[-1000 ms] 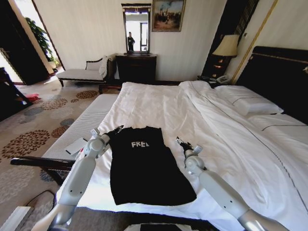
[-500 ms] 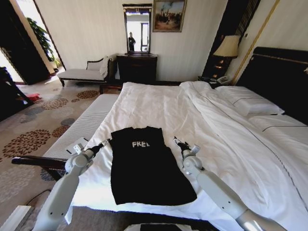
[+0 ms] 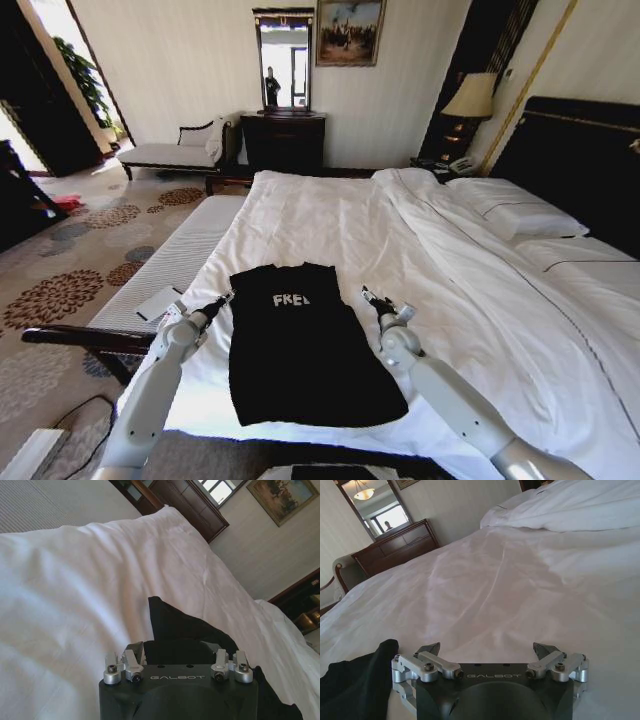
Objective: Fold the clothes on the bed.
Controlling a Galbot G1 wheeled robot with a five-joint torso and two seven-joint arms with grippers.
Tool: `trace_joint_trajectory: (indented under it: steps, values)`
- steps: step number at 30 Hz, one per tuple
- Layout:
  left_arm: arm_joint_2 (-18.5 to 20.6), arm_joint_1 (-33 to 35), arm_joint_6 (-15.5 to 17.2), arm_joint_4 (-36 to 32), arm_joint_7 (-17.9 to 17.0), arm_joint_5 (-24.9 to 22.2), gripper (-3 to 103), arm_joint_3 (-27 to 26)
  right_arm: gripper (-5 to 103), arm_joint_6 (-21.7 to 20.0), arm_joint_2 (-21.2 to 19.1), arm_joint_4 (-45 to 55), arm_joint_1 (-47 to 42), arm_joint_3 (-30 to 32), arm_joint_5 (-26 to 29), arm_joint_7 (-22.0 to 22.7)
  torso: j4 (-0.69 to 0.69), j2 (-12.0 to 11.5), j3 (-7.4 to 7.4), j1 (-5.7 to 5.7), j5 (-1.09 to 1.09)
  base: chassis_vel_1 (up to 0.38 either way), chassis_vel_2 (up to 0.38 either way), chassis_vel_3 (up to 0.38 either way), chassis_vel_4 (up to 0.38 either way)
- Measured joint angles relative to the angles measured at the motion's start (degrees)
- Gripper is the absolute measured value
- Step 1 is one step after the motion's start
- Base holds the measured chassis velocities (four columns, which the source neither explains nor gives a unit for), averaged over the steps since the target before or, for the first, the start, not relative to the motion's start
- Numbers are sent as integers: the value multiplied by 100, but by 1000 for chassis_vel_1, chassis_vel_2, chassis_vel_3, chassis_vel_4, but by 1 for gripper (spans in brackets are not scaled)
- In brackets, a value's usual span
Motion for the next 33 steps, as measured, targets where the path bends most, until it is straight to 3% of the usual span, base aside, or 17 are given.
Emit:
trace_joint_trajectory:
  steps: [5,8,10,12,14,24,33]
  values:
    - [40,-37,-52,2,77,-26,37,7,100,0,45,-110,81,-27,5,-10,2,0,0,-1,0,0,0,0,0]
    - [23,-32,-58,2,92,0,32,21,100,-1,55,-127,109,-44,7,-11,2,0,0,0,0,0,0,0,0]
    - [-13,-41,-64,24,102,51,16,56,100,-3,62,-149,147,-62,14,-12,2,0,0,-1,0,0,0,0,0]
    - [-24,-48,-66,30,103,63,16,66,100,-4,63,-153,152,-64,15,-12,2,0,0,-1,0,0,0,0,0]
    - [-51,-68,-70,38,107,83,5,96,100,-9,63,-167,161,-66,18,-14,1,0,0,-1,0,0,0,0,0]
    - [-54,-78,-73,-132,113,82,0,209,100,-16,35,-180,145,-29,18,-21,2,0,0,-1,0,0,0,0,0]
    - [-22,-192,-83,-477,103,172,0,849,100,-17,24,-170,103,-8,15,-17,0,0,0,0,0,0,0,0,0]
